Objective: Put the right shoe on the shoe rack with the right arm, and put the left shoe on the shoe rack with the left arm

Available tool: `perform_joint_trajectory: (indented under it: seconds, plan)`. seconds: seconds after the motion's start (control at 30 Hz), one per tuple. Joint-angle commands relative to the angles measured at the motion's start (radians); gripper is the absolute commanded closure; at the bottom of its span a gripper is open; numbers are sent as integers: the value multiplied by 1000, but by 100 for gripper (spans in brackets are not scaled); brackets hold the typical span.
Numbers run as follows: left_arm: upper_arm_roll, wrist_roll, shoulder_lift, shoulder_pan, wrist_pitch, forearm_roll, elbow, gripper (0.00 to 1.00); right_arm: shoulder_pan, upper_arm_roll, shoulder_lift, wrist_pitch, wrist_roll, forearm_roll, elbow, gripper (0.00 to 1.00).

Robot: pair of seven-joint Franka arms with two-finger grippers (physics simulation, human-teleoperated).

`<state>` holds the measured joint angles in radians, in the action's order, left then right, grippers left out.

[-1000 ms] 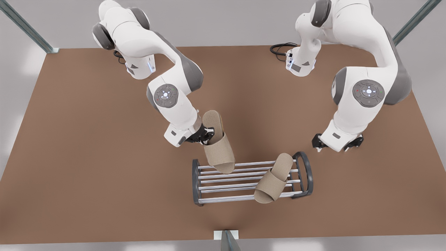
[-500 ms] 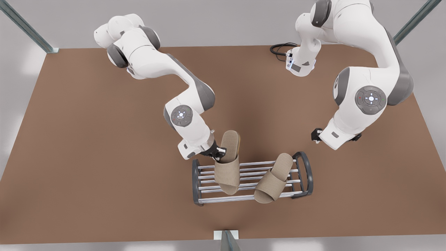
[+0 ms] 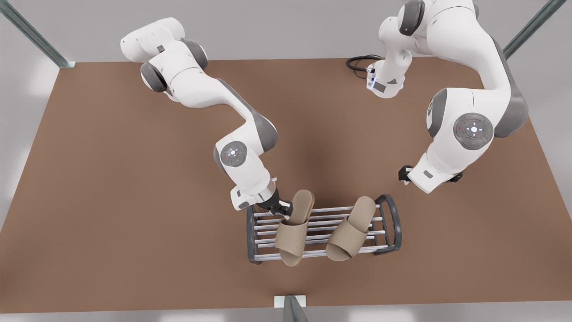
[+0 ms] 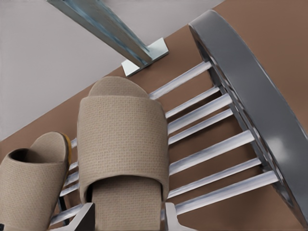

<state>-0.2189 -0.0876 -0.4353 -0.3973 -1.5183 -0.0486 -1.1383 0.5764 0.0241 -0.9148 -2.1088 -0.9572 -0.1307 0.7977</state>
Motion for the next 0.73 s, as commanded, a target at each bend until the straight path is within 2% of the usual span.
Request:
perform_joint_trajectory:
  seconds: [0.0,0.13,0.17,0.23,0.27,0.3,0.33,0.37,0.7]
  plan:
    - [-2,15,10,0,6,-1,2,0,-1,2,8,-13,-107,2,6,0]
    - [-5,19,70,0,32,1,2,0,-136,43,277,-5,92,0,271,0]
    - [-2,11,81,2,33,3,2,0,-204,57,378,35,169,0,365,0]
    - [0,12,90,-1,46,9,2,0,-323,43,554,246,399,0,475,0]
    - [29,11,99,28,44,13,-1,0,-418,40,614,386,563,3,486,0]
    - [222,-29,119,176,40,7,-30,0,-477,-32,654,490,790,29,486,0]
    - [317,-60,141,253,36,3,-50,0,-489,-119,679,581,951,75,480,0]
    - [355,-60,152,291,36,-1,-51,0,-524,-119,698,622,960,103,482,0]
    - [362,-61,142,293,36,-28,-64,0,-538,-105,734,644,966,105,522,0]
